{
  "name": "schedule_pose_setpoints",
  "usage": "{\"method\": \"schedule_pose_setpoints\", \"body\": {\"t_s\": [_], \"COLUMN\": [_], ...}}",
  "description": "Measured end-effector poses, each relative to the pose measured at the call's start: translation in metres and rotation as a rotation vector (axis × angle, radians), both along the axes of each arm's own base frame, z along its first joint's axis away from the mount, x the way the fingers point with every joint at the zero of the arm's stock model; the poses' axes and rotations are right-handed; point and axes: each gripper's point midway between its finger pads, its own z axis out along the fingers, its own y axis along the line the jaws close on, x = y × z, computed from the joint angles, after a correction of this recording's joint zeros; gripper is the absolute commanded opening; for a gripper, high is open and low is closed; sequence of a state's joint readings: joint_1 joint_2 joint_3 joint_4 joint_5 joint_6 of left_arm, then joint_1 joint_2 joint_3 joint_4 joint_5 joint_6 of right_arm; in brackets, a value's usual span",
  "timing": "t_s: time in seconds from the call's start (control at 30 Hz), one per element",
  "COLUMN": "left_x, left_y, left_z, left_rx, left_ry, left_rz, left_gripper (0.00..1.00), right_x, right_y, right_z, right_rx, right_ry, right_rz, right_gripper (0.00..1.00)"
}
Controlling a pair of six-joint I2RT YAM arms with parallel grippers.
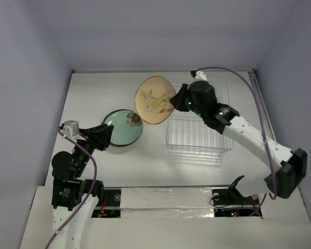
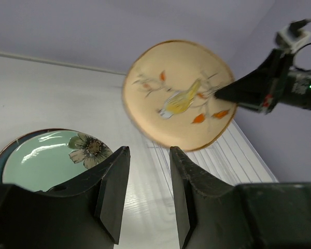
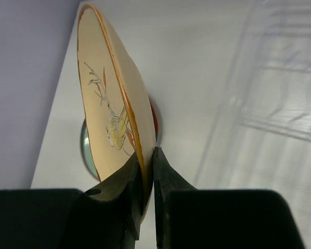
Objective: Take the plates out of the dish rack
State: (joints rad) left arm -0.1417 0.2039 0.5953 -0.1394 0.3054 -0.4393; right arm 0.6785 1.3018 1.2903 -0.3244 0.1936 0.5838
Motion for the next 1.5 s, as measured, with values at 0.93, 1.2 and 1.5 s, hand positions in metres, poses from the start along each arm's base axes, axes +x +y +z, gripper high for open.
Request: {"method": "schedule_pose_setpoints", "body": {"t_s": [0.93, 1.2, 1.5], "left_x": [0.002, 0.002, 0.002], "left_y": [0.004, 0.004, 0.004], "left_z": [0.000, 0.000, 0.000], "left_rx": [-0.003, -0.003, -0.003], "left_ry": [0.000, 0.000, 0.000], "left_rz": [0.025, 0.025, 0.025], "left_gripper": [0.36, 0.36, 0.38], "right_x": [0.000, -0.007, -0.027], "right_y": [0.195, 0.197, 0.199], "right_z": [-0.179, -0.186, -0.187], "right_rx": [0.288, 0.280, 0.027], "right_ry": [0.445, 0.439, 0.361], "right_rz": [0.171, 0.170, 0.137], "right_gripper": [0.28, 0.80, 1.00]}}
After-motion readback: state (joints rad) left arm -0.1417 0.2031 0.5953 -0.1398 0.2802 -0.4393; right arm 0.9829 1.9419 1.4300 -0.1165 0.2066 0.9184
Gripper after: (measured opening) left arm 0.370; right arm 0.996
